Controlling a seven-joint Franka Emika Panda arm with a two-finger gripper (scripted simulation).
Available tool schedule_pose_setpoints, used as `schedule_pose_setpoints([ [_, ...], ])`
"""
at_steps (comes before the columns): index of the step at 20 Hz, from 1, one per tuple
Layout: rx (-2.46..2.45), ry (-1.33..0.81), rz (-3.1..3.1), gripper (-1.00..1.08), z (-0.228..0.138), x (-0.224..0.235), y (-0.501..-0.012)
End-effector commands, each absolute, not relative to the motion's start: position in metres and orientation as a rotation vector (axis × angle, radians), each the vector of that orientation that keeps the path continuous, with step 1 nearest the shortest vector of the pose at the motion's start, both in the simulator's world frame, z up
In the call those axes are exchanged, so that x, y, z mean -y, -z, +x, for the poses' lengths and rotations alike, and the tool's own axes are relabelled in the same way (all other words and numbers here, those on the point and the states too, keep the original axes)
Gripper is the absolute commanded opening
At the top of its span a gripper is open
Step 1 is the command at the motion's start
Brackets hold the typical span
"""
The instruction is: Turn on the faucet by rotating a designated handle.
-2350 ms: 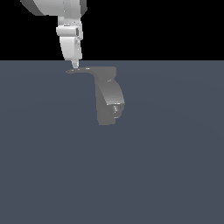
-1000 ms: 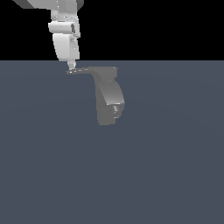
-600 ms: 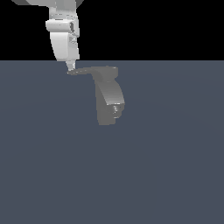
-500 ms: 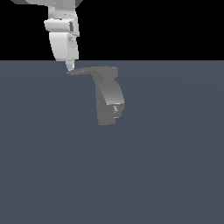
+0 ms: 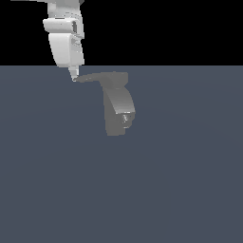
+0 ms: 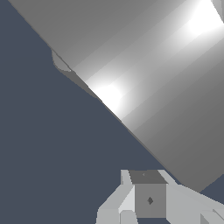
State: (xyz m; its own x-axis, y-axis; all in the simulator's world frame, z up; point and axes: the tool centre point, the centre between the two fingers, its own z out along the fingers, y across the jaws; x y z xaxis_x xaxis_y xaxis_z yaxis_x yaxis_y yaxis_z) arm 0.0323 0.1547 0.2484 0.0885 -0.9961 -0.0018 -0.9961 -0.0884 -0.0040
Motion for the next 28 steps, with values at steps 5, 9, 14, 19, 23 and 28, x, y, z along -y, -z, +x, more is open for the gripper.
schedule_pose_setpoints([
  [5, -2.122, 0.002, -2.314, -1.0, 0.019, -0.14, -0.248],
  [9, -2.122, 0.002, -2.314, -1.0, 0.01, -0.132, -0.248],
  [14, -2.122, 0.001, -2.315, -1.0, -0.001, -0.121, -0.248],
  [19, -2.122, 0.001, -2.315, -1.0, -0.012, -0.11, -0.248],
  [23, -2.122, 0.001, -2.315, -1.0, -0.022, -0.1, -0.248],
  [28, -2.122, 0.001, -2.316, -1.0, -0.034, -0.089, -0.249],
])
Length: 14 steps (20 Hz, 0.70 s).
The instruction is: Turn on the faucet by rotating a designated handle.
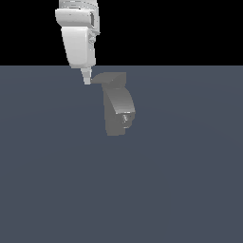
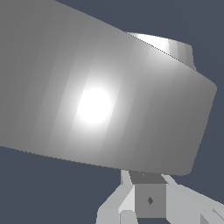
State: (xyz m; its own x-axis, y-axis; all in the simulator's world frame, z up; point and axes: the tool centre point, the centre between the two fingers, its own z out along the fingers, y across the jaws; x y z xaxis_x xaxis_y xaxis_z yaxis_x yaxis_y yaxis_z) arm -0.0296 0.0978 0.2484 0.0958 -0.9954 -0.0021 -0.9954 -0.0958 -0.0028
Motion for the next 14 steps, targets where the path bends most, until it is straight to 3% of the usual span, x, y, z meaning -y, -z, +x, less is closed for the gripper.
schedule_pose_setpoints([
  [1, -2.122, 0.001, -2.316, -1.0, -0.036, -0.086, -0.249],
  [7, -2.111, 0.0, -2.324, -1.0, -0.043, -0.084, -0.248],
  [14, -2.115, 0.0, -2.322, -1.0, -0.043, -0.041, -0.248],
])
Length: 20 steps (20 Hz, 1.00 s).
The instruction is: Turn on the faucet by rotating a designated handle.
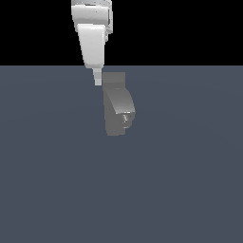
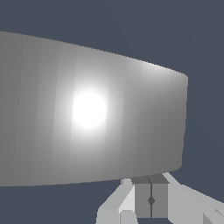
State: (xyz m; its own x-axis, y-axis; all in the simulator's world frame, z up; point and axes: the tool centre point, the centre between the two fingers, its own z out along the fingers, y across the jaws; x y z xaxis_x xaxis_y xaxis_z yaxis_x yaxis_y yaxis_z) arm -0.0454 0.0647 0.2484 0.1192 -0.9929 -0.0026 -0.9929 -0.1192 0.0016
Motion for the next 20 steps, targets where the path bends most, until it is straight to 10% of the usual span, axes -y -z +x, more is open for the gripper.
schedule_pose_setpoints([
  [1, -2.115, 0.0, -2.321, -1.0, -0.042, -0.035, -0.248],
  [20, -2.093, -0.002, -2.341, -1.0, -0.02, 0.031, -0.248],
])
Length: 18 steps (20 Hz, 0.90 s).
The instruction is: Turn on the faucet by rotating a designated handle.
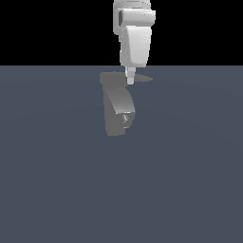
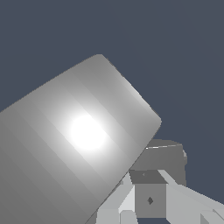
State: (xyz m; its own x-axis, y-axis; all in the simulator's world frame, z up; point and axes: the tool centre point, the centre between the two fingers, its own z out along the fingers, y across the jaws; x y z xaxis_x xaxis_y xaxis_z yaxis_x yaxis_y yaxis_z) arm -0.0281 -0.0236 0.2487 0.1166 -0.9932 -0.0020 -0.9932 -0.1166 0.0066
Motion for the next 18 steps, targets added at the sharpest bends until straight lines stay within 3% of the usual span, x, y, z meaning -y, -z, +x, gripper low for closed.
schedule_pose_setpoints([
  [1, 2.096, 0.002, 2.342, -1.0, -0.018, 0.034, -0.248],
  [18, 2.115, 0.0, 2.323, -1.0, 0.027, 0.088, -0.248],
])
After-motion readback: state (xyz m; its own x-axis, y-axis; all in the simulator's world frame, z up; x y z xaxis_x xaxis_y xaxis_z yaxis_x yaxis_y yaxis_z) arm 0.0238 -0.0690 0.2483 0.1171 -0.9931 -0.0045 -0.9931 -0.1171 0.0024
